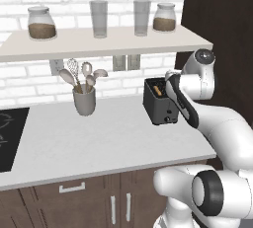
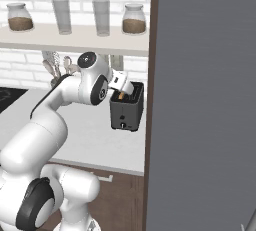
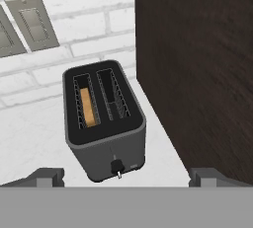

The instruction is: Start the toaster. Once the lever pops up, take the bread to the plate on the dining counter.

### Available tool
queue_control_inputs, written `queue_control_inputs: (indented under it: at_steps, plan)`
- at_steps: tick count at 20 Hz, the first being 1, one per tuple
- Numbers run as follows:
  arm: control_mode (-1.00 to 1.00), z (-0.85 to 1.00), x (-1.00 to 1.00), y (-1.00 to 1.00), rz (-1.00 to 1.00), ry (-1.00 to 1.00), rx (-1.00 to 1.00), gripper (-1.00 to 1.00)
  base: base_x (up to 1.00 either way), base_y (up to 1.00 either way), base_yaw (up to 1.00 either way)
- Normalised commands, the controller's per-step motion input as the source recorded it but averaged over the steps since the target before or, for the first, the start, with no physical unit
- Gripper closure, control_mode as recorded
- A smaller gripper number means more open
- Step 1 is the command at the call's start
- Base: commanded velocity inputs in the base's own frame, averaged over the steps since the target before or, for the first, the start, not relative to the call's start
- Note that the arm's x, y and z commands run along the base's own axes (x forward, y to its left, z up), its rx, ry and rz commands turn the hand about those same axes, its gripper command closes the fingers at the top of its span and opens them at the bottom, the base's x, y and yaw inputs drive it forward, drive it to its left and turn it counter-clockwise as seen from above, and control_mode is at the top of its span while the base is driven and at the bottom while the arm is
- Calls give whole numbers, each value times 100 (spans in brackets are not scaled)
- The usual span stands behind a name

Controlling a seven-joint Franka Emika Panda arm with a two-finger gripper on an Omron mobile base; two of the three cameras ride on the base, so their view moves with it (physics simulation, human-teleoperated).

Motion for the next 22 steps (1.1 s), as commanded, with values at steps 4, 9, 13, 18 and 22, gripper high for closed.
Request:
queue_control_inputs:
  at_steps: [4,9,13,18,22]
  plan:
    - [-100,0,0,0,0,0,0,-100,0,0,0]
    - [-100,0,0,0,0,0,0,-100,0,0,0]
    - [-100,0,0,0,0,0,0,-100,0,0,0]
    - [-100,0,0,0,0,0,0,-100,0,0,0]
    - [-100,0,0,0,0,0,0,-100,0,0,0]
